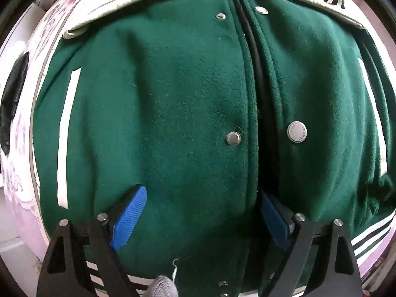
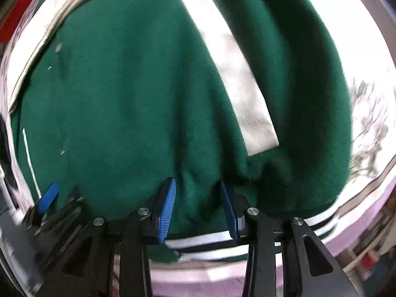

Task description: Fold large clothes

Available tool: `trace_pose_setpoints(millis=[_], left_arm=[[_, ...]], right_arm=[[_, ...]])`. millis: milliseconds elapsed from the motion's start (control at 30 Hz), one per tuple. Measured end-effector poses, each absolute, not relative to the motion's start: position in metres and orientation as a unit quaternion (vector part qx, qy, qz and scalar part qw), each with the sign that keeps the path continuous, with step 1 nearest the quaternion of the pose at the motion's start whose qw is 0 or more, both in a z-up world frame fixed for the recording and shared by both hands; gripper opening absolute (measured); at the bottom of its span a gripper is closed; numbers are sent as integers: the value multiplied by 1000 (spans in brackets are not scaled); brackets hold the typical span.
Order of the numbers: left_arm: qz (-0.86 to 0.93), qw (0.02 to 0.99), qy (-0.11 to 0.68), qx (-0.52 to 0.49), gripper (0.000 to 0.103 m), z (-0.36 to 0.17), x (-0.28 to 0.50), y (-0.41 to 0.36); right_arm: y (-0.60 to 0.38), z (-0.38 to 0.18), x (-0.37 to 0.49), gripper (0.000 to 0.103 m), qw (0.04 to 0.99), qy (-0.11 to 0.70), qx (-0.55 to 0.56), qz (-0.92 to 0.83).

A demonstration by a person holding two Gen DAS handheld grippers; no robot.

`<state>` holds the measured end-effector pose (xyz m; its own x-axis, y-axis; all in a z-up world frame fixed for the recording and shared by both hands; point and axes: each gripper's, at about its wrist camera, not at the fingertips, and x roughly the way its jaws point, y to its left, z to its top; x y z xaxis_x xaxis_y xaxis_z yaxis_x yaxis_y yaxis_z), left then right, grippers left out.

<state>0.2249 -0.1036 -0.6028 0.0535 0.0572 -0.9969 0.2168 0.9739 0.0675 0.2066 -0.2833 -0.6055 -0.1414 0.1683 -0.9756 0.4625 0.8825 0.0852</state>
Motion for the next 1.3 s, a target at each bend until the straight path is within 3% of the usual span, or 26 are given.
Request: trace_pose_setpoints(millis=[33,100,133,167,233,267,333,367,433,600,667,733,933,967,1000,1033,1067,1200,1300], left_arm=[[-57,719,685,102,91,-602,221,-94],[-55,718,686,105,91,-602,221,-88],[-55,716,688,102,91,-603,222,-82],[-53,714,690,100,91,-604,225,-87],[-50,713,692,99,90,-597,240,-83],[-50,714,692,99,91,-594,244,-79],[-48,715,690,101,91,-584,251,-74],[-47,717,688,101,90,-580,254,-74],[-44,723,682,104,90,-569,264,-72],[-32,737,666,105,90,-548,291,-83],[-22,746,656,112,90,-549,313,-97],[-9,752,647,122,91,-554,333,-111],[27,764,626,152,91,-583,391,-150],[26,758,634,152,93,-594,400,-154],[25,758,635,145,101,-596,400,-147],[28,759,634,145,103,-594,405,-144],[27,760,634,142,103,-596,408,-143],[31,761,636,119,103,-597,406,-131],[36,760,638,118,103,-590,410,-122]], right_arm=[[-288,-594,210,41,637,734,198,-129],[-300,-572,215,53,670,704,159,-170],[-310,-566,215,70,680,691,142,-200],[-318,-566,214,77,683,683,129,-224],[-338,-587,212,77,661,692,116,-266],[-347,-600,208,72,643,702,140,-272],[-365,-617,191,50,620,687,274,-262],[-363,-615,192,38,615,690,280,-258],[-348,-610,198,27,605,720,269,-208],[-342,-586,195,28,570,765,265,-141],[-358,-563,215,51,610,737,249,-152],[-382,-556,238,60,645,711,231,-158],[-385,-573,361,60,713,676,121,-142],[-383,-578,375,58,720,674,102,-130],[-385,-582,385,49,731,663,107,-121],[-412,-584,405,17,734,652,152,-111],[-411,-592,404,8,725,642,229,-100],[-456,-619,374,7,656,563,491,-110],[-446,-610,384,7,663,581,460,-105]])
